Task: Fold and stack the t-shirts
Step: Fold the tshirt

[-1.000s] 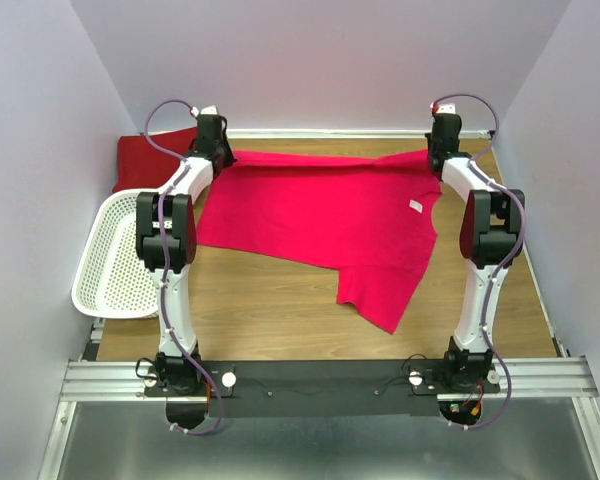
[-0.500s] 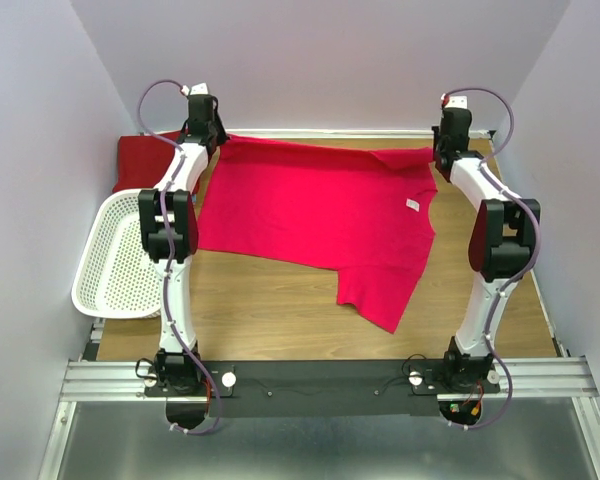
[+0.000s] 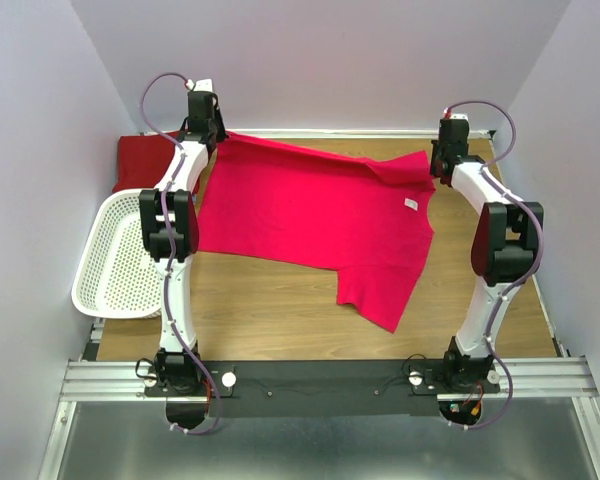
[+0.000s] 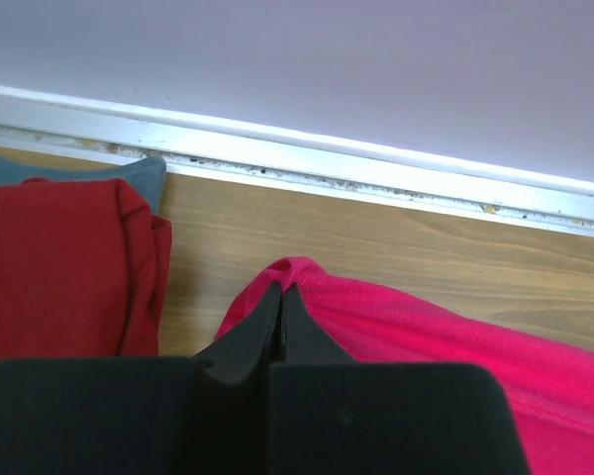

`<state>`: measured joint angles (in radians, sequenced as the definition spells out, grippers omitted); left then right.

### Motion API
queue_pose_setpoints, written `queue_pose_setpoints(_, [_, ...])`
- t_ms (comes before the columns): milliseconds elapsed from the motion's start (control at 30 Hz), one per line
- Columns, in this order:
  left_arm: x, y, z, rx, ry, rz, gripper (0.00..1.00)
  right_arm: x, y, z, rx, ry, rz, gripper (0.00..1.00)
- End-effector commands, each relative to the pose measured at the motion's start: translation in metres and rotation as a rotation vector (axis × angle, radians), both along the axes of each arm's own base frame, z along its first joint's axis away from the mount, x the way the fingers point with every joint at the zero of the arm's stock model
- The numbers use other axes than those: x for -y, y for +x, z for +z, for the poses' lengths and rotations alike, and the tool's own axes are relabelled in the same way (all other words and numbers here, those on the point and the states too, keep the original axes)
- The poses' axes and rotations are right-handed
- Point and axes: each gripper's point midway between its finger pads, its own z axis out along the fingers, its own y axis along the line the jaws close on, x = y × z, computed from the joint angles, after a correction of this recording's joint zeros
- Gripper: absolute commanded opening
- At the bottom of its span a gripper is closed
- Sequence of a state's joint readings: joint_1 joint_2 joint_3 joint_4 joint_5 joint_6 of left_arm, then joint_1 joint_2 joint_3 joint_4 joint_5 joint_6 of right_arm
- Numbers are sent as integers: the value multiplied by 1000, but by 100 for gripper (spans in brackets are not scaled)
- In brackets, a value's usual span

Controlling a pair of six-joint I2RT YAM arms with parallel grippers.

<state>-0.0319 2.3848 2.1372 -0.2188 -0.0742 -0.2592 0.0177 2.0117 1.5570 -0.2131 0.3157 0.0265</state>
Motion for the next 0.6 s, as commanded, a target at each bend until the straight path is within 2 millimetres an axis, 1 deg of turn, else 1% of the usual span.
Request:
queue_pose_setpoints(0, [-18,1,3,2,33,27,0,0,-20,17,-11,61,-39,1])
queue_pose_setpoints(67, [-21,-1,2,-6,33,38,0,-4,-26,19,-21,86,-47,1])
queue_pose_setpoints(100, [-22,-2,1,-9,32,42,0,-5,-28,24,-13,95,-50,1])
queue_pose_setpoints(133, [-23,-3,1,-13,31,47,0,-6,-32,24,-22,107,-53,1])
queue_pose_setpoints(233, [-23,-4,4,-10,32,47,0,-8,-40,30,-20,140,-75,1])
queue_pose_setpoints(267, [-23,-4,4,-11,40,39,0,-12,-44,31,-21,164,-74,1])
queue_pose_setpoints(333, [-23,-5,1,-19,51,33,0,-13,-51,29,-36,176,-85,1])
queue_pose_setpoints(400, [-25,-7,-3,-34,64,30,0,-14,-61,20,-63,198,-107,1])
queue_pose_setpoints(433, [-25,-9,-8,-48,69,32,0,-16,-66,21,-70,209,-108,1])
queue_pose_setpoints(500, [-26,-11,-13,-63,76,34,0,-19,-77,10,-99,234,-114,1])
queue_pose_setpoints(567, [-27,-14,-20,-84,77,34,0,-24,-84,7,-110,260,-114,1])
